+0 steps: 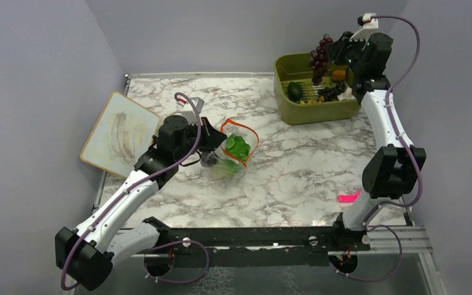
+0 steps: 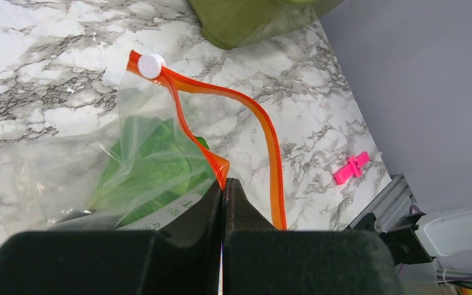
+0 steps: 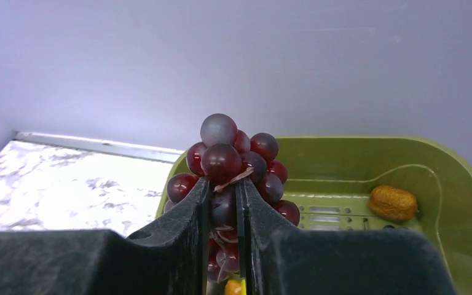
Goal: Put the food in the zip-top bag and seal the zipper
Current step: Place the fake fruit in the zipper food storage bag.
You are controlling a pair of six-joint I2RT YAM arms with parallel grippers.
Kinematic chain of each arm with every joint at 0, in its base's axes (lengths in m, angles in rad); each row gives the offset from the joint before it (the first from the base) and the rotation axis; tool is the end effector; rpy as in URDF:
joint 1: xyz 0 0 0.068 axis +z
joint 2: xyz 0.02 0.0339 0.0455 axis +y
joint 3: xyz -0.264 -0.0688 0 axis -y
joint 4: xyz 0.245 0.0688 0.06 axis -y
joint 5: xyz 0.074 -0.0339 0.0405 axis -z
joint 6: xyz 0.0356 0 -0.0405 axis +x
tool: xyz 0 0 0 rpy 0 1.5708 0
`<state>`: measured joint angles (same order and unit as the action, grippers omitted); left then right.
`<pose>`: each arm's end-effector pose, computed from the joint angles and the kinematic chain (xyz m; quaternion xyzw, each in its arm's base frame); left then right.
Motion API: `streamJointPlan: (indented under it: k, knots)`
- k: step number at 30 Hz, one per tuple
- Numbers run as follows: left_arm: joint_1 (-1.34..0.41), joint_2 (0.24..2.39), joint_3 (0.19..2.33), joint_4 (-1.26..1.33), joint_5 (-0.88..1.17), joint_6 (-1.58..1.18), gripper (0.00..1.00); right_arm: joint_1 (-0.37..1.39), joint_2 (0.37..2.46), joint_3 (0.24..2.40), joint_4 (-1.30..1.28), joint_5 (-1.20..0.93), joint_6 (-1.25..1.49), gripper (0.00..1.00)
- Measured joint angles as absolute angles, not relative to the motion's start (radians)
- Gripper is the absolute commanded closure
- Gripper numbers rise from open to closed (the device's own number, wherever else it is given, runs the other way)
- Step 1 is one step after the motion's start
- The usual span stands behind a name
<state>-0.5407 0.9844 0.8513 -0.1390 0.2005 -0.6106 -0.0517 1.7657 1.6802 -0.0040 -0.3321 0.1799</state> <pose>0.1932 -0.1243 0.3311 0.0328 0.7941 -0.3944 0.4613 0.4276 -0.0105 0.4017 -0.0267 0.7359 0.1644 0.6563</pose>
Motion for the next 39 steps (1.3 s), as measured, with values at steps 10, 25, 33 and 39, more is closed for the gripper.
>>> streamJointPlan:
  k: [10, 25, 33, 39]
  knots:
    - [-0.541, 1.045, 0.916, -0.133, 0.25, -0.614, 1.0, -0.051, 1.48, 1.504, -0.056, -0.45, 0.244, 0.98]
    - [-0.541, 1.138, 0.943, -0.077, 0.297, -0.658, 1.0, 0.019, 1.204, 1.214, 0.001, -0.645, 0.468, 0.98]
    - [-0.541, 1.152, 0.954, -0.068, 0.297, -0.668, 1.0, 0.144, 1.132, 1.115, 0.116, -0.656, 0.613, 0.98]
    - [-0.541, 1.158, 0.954, -0.052, 0.297, -0.683, 1.0, 0.227, 1.126, 1.043, 0.213, -0.628, 0.72, 0.98]
